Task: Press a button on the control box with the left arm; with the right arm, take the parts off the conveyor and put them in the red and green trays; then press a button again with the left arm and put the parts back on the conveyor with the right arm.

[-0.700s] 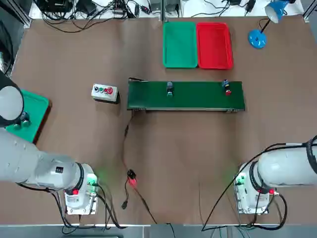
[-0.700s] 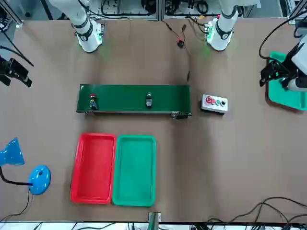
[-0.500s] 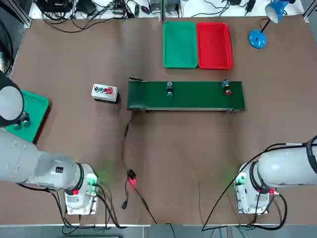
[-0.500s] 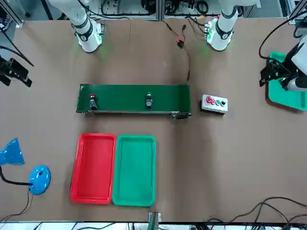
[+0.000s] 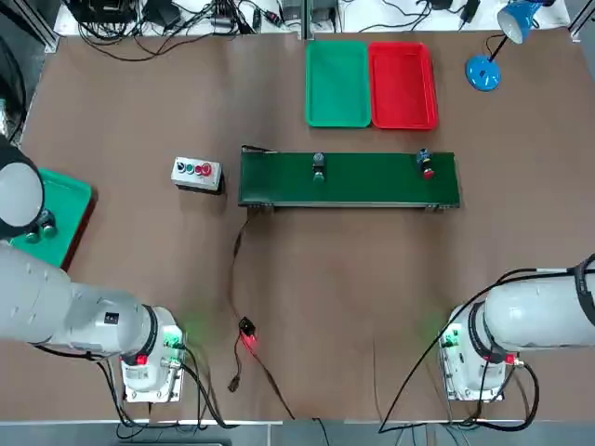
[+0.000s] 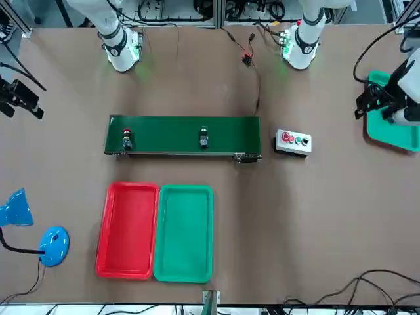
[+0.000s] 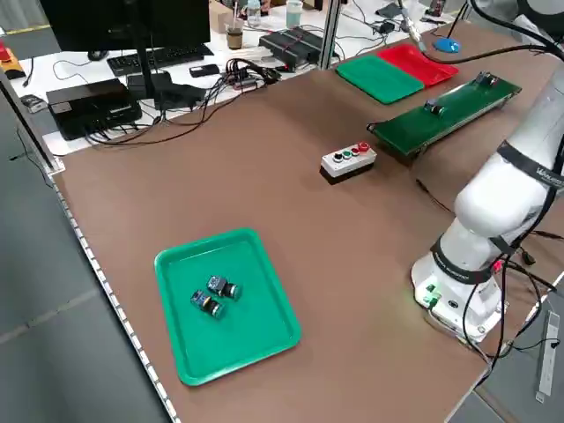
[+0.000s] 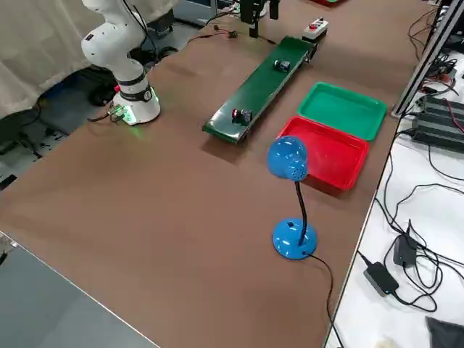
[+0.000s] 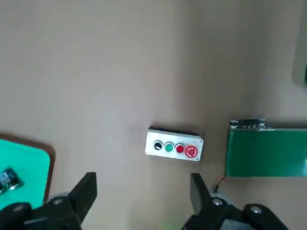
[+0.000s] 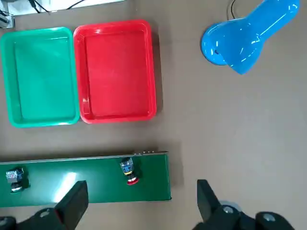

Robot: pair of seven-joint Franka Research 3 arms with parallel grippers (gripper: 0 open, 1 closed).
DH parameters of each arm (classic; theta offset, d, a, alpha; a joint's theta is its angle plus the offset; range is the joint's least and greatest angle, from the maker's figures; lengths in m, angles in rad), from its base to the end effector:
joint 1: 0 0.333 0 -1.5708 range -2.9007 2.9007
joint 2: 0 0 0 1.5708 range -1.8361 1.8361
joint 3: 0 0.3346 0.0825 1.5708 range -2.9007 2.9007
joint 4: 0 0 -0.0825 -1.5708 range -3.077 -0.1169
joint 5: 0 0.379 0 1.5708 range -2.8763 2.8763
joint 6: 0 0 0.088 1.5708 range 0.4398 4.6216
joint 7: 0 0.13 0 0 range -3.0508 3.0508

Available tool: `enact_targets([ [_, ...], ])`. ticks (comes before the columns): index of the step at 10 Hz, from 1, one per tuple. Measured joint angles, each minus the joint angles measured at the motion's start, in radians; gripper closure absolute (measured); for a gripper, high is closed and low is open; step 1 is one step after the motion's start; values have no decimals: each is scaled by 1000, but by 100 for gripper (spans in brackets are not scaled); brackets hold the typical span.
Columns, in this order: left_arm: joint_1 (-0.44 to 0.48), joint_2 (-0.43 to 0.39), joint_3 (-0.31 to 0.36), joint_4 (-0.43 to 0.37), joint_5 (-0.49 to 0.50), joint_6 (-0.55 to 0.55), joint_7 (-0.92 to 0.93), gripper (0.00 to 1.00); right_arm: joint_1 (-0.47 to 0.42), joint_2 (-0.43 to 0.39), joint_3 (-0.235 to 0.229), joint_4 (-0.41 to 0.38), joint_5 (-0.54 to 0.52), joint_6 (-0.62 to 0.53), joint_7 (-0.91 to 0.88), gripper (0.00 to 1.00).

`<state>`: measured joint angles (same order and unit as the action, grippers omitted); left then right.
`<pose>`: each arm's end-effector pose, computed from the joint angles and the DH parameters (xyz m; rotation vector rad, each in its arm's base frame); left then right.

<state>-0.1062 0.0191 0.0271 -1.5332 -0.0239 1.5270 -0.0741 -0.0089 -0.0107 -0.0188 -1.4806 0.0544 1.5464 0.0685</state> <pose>0.5490 -0.0469 0.6233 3.1199 -0.0090 -0.0421 0.5453 -0.0080 0.6660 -3.0800 0.1430 -0.1163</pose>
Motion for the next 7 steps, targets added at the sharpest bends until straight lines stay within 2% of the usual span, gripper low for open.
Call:
enact_targets([
  [2,-1,-31,-25,-113,0,71,-21,52,0,0,0,0,0,0,0,0],
  [5,-1,-166,-74,-440,-12,261,-24,97,0,0,0,-1,0,0,0,0],
  [7,-1,-241,-120,-653,-20,401,-27,99,0,0,0,-1,0,0,0,0],
])
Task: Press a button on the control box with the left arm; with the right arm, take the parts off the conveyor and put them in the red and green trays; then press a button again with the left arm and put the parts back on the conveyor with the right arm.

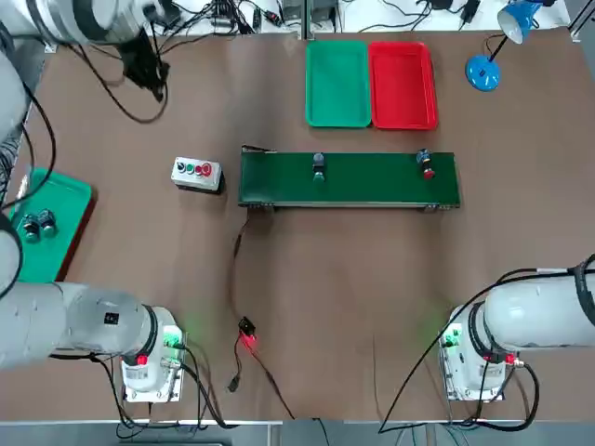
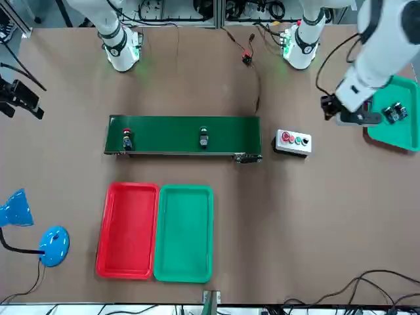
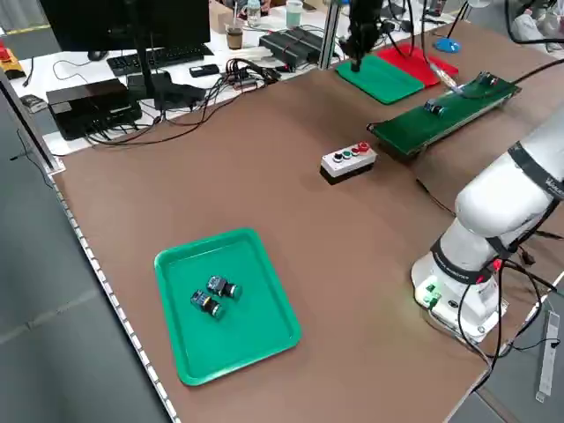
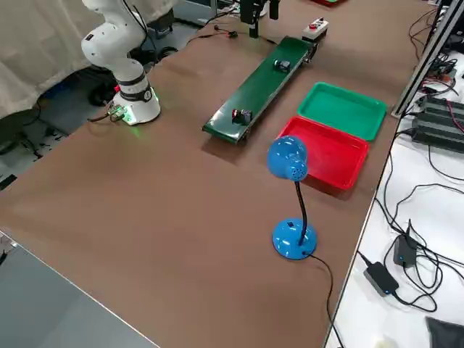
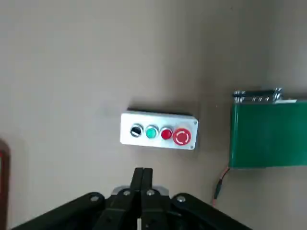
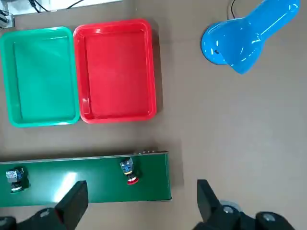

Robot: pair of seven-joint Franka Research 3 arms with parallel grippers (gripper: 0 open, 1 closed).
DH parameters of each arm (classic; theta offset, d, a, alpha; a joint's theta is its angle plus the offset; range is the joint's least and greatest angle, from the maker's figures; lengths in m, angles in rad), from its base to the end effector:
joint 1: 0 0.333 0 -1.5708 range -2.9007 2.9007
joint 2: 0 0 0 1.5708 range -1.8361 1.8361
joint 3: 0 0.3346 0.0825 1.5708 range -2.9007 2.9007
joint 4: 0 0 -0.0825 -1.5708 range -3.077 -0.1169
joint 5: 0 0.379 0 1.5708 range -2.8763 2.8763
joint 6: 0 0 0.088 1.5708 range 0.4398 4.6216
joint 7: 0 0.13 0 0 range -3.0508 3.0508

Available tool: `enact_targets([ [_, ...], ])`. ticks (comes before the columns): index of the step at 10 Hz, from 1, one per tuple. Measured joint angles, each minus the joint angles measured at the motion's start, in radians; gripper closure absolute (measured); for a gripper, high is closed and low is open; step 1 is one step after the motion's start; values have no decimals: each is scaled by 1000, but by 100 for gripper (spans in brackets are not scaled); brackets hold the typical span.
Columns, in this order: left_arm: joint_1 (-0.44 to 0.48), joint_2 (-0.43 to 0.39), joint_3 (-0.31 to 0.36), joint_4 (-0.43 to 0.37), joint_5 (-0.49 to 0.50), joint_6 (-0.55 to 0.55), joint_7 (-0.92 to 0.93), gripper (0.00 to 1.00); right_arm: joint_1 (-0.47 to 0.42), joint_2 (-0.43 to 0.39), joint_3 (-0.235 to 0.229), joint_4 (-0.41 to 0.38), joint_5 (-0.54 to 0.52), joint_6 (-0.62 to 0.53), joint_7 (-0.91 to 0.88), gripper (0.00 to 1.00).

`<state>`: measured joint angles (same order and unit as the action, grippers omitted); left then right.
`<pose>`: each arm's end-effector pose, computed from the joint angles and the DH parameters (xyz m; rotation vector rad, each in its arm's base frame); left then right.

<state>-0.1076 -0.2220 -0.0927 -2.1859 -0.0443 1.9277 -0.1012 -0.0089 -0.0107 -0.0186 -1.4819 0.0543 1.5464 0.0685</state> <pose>0.4613 -0.0996 0.4750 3.1234 -0.1253 -0.0620 0.5453 -0.0079 0.6654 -3.0802 0.1428 -0.1142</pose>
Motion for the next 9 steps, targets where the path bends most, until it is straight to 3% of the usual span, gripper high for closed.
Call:
enact_targets([
  [2,0,-35,-33,-164,-1,134,-2,99,0,0,0,0,0,0,0,0],
  [4,0,-31,-40,-271,-1,278,-2,99,0,0,0,-1,0,0,0,0],
  [9,-1,98,-44,-314,-1,430,-2,99,0,0,0,-1,0,0,0,0],
])
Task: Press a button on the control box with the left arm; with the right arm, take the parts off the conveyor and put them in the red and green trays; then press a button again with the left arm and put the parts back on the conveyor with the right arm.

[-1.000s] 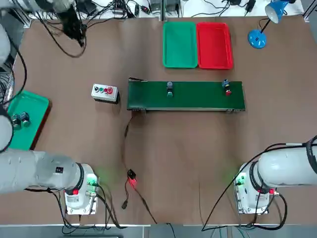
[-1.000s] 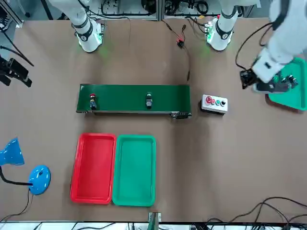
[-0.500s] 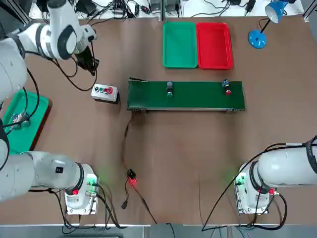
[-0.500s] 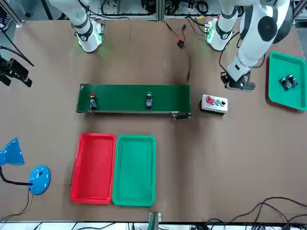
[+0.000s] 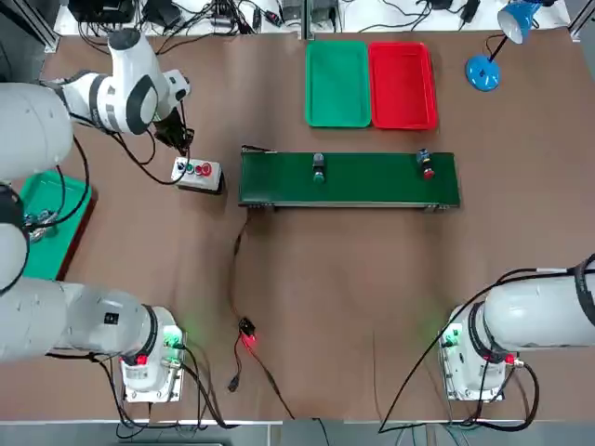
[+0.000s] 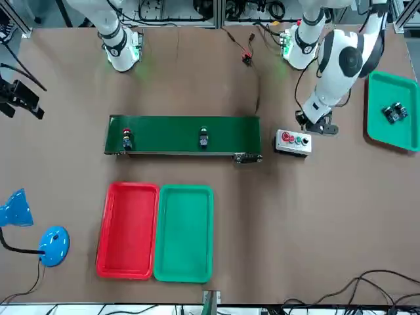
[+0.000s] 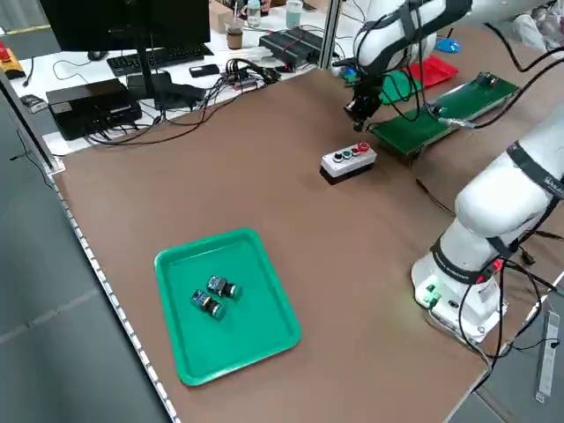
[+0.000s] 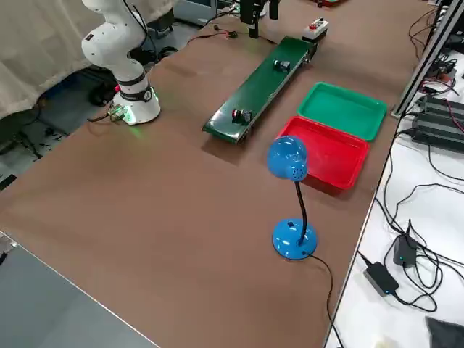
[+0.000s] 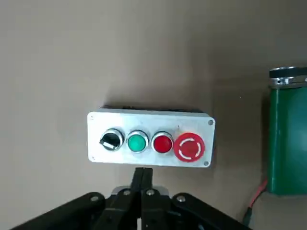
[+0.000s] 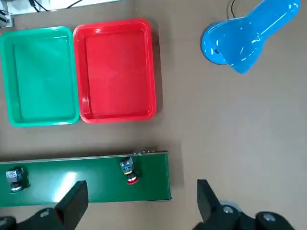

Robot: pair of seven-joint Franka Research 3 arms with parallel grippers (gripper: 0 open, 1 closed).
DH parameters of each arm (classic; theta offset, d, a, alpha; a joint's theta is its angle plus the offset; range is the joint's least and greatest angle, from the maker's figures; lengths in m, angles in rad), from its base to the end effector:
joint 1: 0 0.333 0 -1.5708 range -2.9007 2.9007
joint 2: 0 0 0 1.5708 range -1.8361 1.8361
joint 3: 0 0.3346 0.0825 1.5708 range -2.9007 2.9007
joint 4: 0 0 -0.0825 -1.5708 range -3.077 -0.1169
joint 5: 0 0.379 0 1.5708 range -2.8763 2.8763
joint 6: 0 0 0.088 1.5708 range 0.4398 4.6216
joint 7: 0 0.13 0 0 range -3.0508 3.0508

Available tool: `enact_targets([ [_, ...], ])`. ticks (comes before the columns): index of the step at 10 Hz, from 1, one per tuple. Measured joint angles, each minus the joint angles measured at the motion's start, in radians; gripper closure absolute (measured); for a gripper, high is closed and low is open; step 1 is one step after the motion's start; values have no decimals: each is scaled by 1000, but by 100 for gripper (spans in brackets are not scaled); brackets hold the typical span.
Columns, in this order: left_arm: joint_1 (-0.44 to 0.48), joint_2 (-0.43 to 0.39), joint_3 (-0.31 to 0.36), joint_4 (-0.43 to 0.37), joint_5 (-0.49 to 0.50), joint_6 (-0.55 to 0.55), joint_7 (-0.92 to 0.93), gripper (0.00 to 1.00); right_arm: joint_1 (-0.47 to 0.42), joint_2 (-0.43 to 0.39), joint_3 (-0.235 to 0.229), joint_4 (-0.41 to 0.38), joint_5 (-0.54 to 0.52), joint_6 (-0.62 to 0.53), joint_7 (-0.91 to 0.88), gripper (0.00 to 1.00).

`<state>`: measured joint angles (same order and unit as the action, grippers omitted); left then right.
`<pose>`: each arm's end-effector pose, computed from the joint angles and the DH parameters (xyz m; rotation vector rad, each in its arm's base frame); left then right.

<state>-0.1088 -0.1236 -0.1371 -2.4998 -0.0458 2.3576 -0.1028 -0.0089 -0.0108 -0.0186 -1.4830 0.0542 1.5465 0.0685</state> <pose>0.4346 -0.1099 0.3269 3.1252 -0.1707 -0.0341 0.5453 -0.0079 0.6650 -3.0804 0.1428 -0.1129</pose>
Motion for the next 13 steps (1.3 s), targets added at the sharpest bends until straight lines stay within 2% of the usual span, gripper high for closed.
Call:
enact_targets([
  [4,0,83,-5,-1,0,56,0,99,0,0,0,0,0,0,0,0],
  [13,-1,156,-19,-1,0,108,0,99,0,0,0,0,0,0,0,0],
])
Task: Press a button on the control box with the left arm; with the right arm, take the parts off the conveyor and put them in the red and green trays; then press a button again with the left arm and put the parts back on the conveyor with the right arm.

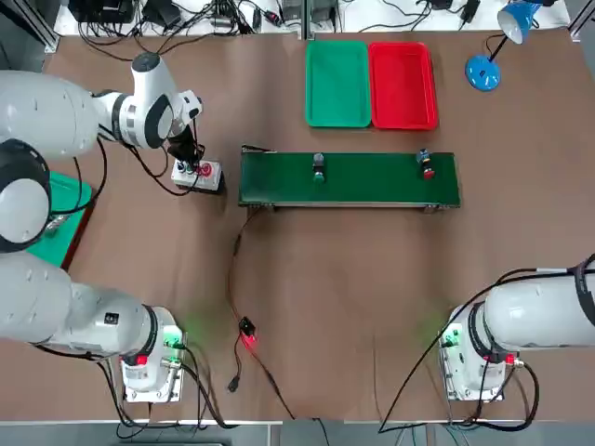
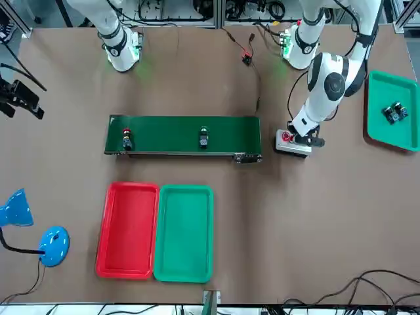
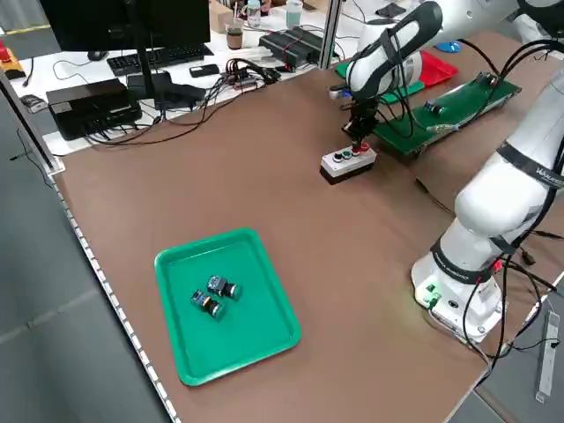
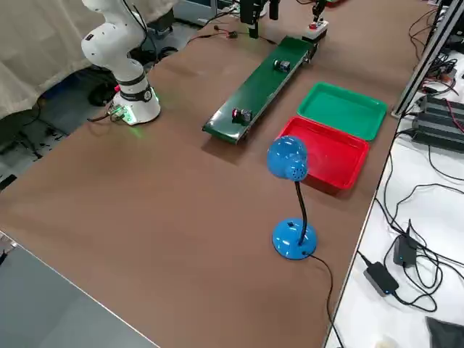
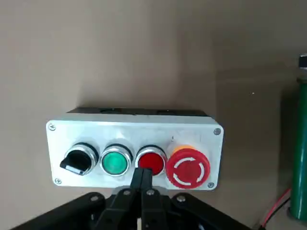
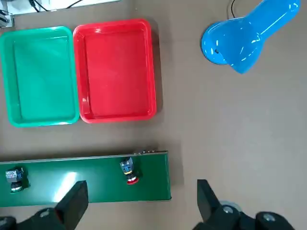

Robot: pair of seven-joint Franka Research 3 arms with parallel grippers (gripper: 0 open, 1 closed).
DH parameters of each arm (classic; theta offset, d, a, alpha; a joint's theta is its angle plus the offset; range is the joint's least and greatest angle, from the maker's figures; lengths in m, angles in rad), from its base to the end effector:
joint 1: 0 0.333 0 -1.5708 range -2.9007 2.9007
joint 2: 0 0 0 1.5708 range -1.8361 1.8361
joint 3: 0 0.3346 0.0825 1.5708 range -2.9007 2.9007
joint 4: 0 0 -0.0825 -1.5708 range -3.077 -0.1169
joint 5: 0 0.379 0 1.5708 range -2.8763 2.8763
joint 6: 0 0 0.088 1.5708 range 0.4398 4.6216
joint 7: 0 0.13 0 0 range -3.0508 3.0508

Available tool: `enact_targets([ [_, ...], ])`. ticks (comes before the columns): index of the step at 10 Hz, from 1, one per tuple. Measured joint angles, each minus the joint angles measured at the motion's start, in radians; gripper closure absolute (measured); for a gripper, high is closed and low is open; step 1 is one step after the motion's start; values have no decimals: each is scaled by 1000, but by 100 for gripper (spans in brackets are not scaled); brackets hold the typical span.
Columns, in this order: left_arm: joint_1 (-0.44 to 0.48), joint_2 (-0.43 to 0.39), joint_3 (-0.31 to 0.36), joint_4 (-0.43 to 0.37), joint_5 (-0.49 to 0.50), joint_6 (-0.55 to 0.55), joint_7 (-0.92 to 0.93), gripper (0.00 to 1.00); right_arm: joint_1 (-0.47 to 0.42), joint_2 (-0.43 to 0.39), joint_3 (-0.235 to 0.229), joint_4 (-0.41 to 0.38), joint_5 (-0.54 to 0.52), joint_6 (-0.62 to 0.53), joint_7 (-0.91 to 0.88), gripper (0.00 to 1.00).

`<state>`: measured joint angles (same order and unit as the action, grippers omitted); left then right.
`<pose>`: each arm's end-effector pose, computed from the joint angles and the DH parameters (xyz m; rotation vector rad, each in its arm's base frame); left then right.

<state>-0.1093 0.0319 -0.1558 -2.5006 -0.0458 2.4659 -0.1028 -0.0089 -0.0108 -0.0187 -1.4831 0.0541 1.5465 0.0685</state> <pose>0.4406 -0.1205 0.2658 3.1137 -0.1960 -0.1110 0.5453 -0.0080 0.6649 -3.0805 0.1430 -0.1127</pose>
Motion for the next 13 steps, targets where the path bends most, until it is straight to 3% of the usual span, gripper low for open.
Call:
enact_targets([
  [13,-1,41,-4,16,0,6,0,99,0,0,0,0,0,0,0,0],
])
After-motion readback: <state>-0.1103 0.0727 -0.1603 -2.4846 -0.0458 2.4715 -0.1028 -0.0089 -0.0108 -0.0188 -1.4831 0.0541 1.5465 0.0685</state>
